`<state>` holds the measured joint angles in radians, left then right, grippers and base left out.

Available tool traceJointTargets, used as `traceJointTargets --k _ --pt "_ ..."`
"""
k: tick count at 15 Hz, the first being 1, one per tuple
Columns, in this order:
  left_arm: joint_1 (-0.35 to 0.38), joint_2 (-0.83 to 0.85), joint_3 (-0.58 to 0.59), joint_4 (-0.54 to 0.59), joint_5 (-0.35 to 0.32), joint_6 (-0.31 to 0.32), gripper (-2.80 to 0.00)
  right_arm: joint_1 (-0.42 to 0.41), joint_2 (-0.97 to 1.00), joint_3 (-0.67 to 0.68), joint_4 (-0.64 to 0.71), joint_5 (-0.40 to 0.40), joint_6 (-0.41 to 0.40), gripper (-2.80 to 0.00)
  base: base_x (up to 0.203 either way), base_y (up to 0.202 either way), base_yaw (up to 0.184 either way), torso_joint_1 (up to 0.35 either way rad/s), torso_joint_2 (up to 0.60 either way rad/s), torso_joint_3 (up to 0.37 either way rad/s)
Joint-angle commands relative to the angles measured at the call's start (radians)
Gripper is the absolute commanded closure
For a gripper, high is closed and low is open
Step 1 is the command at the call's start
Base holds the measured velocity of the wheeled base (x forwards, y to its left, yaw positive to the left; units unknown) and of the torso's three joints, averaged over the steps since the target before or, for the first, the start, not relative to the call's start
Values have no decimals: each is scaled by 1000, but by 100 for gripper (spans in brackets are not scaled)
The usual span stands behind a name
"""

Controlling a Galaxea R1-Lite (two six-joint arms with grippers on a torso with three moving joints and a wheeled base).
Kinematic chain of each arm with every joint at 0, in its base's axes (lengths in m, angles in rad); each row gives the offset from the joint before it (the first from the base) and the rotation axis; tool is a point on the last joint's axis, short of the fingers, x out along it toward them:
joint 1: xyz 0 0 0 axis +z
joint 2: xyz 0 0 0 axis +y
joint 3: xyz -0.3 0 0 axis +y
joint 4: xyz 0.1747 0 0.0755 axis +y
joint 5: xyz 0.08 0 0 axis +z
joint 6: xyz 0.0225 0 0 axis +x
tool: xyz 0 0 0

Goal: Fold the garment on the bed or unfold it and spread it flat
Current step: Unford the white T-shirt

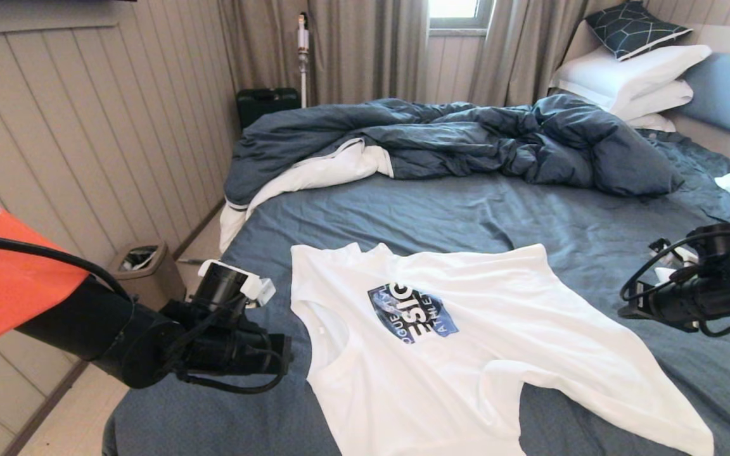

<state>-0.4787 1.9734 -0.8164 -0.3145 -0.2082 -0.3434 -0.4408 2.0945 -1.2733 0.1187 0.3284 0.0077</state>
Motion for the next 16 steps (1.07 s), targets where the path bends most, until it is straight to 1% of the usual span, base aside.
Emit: traceJointTargets --k 1,2,3,7,12,14,16 --pt "-30 7 -9 -5 -2 -6 0 -6 -1 11 1 15 0 0 0 0 0 0 0 0" --pt "-38 16 -14 -13 -1 -7 0 -14 -7 19 1 17 0 0 0 0 0 0 0 0" --pt "-46 28 -15 -27 2 -8 -280 -16 -16 26 1 18 3 -280 0 0 0 0 0 0" --pt "-58 44 0 -48 3 -9 -280 -19 -19 38 0 38 1 -280 0 0 0 0 0 0" --pt "-73 44 57 -48 1 -20 -280 -21 -11 54 -2 44 3 -280 0 0 0 0 0 0" --pt "-83 45 68 -63 1 -32 -280 -32 -10 57 -2 69 -2 -280 0 0 0 0 0 0" --pt "-115 45 71 -68 1 -48 -280 -32 -10 63 -2 74 -2 -280 0 0 0 0 0 0"
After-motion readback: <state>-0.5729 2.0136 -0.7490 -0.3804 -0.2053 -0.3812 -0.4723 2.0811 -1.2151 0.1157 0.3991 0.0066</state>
